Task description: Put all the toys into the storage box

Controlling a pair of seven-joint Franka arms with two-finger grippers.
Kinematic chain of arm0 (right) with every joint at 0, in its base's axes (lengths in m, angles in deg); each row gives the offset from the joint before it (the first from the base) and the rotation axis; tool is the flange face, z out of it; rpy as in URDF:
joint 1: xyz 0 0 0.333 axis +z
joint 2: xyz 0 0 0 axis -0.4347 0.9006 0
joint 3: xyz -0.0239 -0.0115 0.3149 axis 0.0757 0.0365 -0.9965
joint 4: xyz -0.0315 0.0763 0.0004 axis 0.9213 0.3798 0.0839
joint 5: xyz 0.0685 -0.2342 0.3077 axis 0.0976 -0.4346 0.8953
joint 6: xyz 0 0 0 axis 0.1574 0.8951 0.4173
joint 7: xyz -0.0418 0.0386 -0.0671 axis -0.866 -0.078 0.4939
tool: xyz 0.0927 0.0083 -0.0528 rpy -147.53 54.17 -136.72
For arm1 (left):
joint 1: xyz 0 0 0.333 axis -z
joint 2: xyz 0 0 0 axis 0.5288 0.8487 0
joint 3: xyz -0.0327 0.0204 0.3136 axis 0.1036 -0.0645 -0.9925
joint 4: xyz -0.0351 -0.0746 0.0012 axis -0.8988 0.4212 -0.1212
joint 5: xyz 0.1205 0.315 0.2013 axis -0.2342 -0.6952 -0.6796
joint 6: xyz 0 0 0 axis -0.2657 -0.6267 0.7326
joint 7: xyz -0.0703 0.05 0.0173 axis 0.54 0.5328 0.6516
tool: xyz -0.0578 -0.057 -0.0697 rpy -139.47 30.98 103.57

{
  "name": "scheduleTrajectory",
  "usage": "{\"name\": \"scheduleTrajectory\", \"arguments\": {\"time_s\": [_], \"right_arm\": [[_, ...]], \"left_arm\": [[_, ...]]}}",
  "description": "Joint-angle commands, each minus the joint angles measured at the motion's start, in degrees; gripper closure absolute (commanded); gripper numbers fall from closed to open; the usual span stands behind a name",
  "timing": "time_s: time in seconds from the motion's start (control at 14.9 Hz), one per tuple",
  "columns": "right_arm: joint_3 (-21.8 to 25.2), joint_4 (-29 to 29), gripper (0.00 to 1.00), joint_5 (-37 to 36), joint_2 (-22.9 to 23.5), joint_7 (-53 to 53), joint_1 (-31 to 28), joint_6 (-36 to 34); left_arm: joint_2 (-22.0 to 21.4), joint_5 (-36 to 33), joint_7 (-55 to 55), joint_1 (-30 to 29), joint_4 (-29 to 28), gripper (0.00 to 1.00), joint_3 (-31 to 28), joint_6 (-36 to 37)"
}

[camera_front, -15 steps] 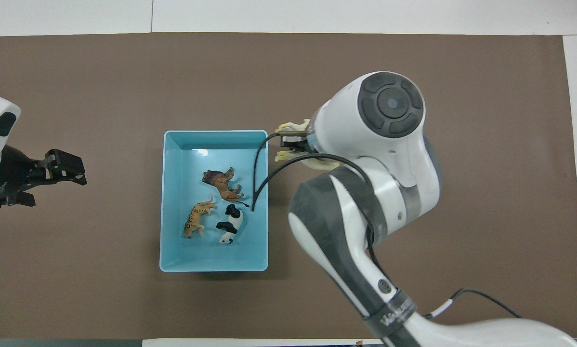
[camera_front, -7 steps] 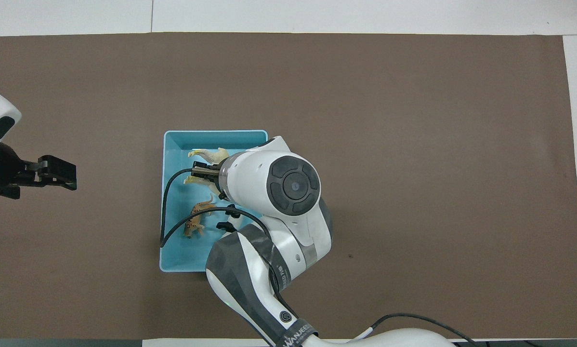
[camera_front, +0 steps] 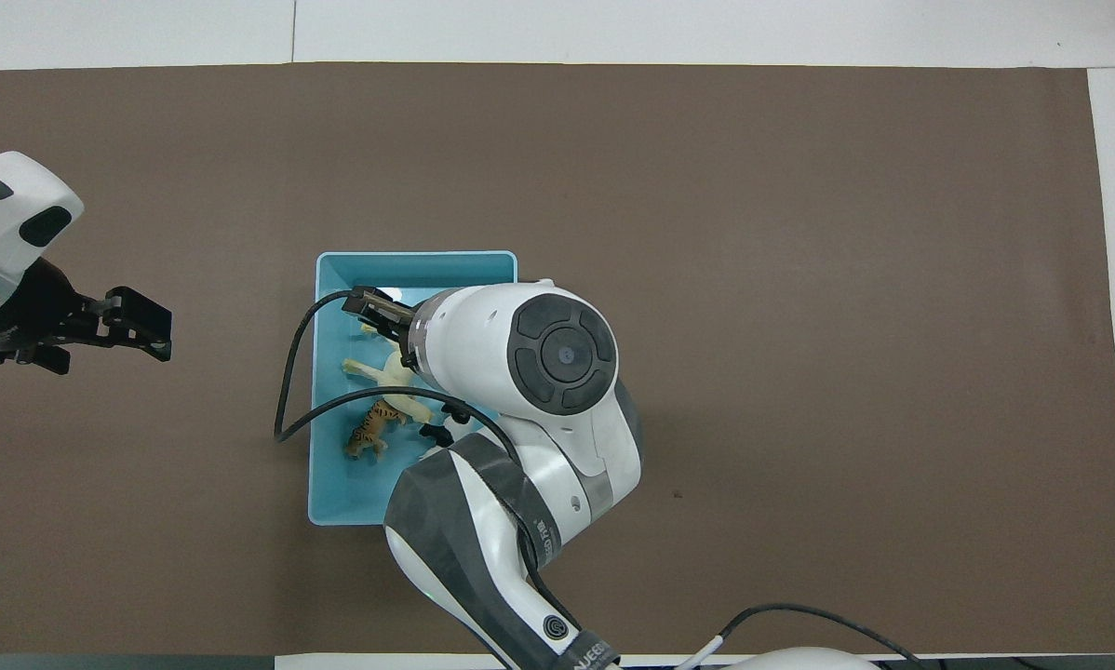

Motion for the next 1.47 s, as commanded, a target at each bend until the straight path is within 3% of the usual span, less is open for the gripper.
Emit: {"name": "scheduleTrajectory", "arguments": {"time_s": [0.0, 0.13, 0.47, 0.74, 1.07, 1.41], "right_arm": [[2.54, 0.31, 0.0, -6.74, -4.56, -0.32, -2.96, -6.68], [3.42, 0.05, 0.0, -13.7, -6.76, 5.26, -7.61, -8.81], [3.43, -0.91, 0.0, -13.99, -7.48, 38.73, -22.63, -12.76], [3.51, -0.92, 0.0, -14.69, -7.65, 55.11, -33.1, -18.46], [3.69, -0.57, 0.0, -19.6, -14.23, 57.69, -38.04, -35.67], [1.15, -0.74, 0.0, -22.34, -21.7, 61.71, -43.47, -45.1]], "left_arm": [[0.95, 0.49, -1.31, 1.84, 2.71, 0.0, -1.38, 2.92], [-0.1, 0.49, -1.4, 1.66, 2.63, 0.0, -1.55, 2.74], [-0.81, -0.21, -1.05, 1.92, 1.57, 0.0, -0.76, -1.56], [-0.81, -0.12, -1.4, 2.62, 1.49, 0.0, -0.32, -1.48], [-0.72, 0.67, -1.66, 2.71, 2.54, 0.0, -0.24, -4.89], [-1.25, 0.67, -1.23, 2.63, 1.93, 0.0, 0.21, -5.96]]}}
